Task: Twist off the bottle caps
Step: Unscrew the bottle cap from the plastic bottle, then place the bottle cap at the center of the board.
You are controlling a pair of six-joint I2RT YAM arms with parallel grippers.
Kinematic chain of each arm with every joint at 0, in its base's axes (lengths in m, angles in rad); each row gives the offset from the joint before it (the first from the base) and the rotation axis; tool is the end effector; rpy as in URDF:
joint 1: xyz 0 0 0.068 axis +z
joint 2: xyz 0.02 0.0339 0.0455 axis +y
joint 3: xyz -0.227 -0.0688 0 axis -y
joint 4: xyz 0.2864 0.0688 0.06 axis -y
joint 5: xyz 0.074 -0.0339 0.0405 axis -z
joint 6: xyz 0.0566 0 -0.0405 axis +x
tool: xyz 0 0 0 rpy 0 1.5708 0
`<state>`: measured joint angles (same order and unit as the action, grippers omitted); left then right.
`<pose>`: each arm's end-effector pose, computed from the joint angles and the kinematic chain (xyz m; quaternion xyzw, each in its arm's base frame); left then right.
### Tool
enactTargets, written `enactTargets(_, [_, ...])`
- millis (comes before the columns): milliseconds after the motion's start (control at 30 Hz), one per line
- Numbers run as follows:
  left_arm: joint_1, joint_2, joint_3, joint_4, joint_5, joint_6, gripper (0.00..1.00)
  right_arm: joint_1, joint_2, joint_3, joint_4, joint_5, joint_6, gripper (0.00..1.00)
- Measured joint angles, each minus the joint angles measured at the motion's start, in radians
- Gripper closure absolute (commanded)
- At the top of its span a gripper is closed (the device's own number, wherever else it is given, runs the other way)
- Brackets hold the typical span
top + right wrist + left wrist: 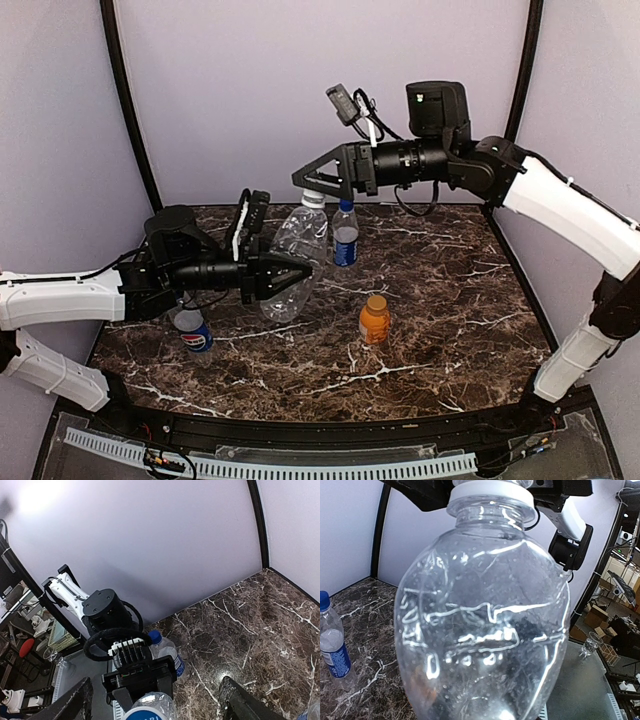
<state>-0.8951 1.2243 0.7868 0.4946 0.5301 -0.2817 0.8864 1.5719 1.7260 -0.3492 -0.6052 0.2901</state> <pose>0.1968 -0.2913 0.2670 0.3816 0.5742 -0.5390 0.4838 0.2357 0.3398 0.4204 -0.3975 0.6494 0.5278 0.3764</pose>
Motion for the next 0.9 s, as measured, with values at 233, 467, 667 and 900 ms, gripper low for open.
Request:
enactTargets(233, [0.0,0.0,0.0,-0.033,-0.057,0.01,0.67,0.023,0.026,0.017,-0.031,0.082,0.024,0.3])
enactTargets(467, [0.0,-0.01,0.0,-0.041,-0.092,0.014,0.67,0.025,0.035,0.018,-0.055,0.109,0.031,0.47])
enactTargets(667, [0.0,-0.017,0.0,-0.049,-0.109,0.017,0.67,0.026,0.035,0.018,-0.055,0.108,0.032,0.59])
enactTargets(900, [0.0,-0.017,0.0,-0.061,-0.128,0.018,0.67,0.029,0.035,0.016,-0.049,0.1,0.027,0.78])
